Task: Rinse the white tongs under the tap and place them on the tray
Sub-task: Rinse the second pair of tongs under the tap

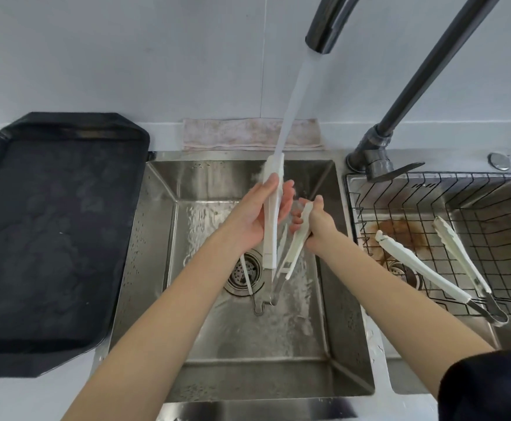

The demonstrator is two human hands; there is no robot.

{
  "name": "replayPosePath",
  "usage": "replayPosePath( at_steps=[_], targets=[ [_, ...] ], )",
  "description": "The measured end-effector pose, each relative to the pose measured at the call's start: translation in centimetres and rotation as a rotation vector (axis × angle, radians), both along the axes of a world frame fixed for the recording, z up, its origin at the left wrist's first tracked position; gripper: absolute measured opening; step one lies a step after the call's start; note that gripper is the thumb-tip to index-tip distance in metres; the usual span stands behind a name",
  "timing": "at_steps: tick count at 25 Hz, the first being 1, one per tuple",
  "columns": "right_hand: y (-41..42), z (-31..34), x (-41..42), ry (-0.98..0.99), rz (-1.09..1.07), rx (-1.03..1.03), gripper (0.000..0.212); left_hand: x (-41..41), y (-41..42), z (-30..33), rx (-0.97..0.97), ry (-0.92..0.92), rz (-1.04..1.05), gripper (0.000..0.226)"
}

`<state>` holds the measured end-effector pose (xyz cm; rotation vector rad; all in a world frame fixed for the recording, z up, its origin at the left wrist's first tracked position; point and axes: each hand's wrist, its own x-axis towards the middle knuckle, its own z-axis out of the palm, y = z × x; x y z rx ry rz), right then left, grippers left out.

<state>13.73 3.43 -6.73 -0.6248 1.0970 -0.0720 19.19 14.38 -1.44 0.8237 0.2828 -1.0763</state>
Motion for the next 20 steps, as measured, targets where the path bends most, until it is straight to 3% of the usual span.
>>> replayPosePath(
  at_steps=[4, 11, 17, 20],
  targets=[
    [-0.1, -1.1, -0.2, -0.019, -0.073, 0.113, 0.044, 0.7, -1.0, 0.8, 0.027, -0.037, -0.055, 0.016],
    [-0.8, -0.4, -0.7, -0.006, -0.053, 0.003, 0.045, 1.0, -2.9, 1.0, 0.375, -0.132, -0.128, 0.034],
    [-0.6, 0.4, -0.9, -0.024, -0.044, -0.065, 0.038, 1.4, -2.6, 0.8, 0.296, -0.205, -0.067, 0.016],
    [-0.7, 0.9, -0.8, -0.039, -0.071, -0.085, 0.040, 1.7, -2.5, 1.5, 0.295, -0.239, -0.072, 0.018]
  ],
)
